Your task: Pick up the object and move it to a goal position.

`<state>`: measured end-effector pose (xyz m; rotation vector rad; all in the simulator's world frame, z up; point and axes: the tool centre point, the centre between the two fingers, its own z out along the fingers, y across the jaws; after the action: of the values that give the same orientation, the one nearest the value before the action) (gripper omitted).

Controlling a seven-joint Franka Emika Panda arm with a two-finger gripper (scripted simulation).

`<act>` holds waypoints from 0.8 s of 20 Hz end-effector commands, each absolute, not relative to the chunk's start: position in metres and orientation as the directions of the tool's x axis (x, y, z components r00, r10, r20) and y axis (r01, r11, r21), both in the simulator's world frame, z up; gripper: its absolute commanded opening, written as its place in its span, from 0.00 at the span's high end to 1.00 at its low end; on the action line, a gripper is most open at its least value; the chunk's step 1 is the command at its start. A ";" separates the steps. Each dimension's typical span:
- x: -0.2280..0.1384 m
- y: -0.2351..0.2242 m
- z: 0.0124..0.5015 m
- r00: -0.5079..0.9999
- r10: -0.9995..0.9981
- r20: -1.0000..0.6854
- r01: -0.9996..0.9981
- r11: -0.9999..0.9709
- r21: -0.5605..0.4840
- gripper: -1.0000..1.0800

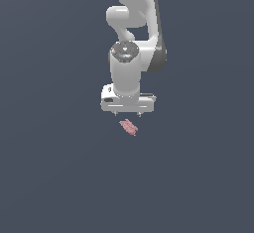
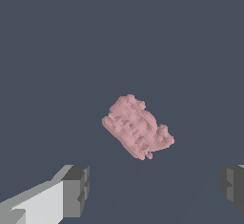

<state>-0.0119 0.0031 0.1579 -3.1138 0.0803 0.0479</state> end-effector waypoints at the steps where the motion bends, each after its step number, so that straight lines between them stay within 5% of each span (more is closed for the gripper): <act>1: -0.012 0.003 0.158 0.998 -0.051 -0.031 -0.052 -0.998 -0.026 0.19; 16: -0.013 0.015 0.156 0.999 -0.015 -0.034 -0.017 -0.999 -0.047 0.19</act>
<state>-0.0130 0.0159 0.1567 -3.0979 0.0291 0.0496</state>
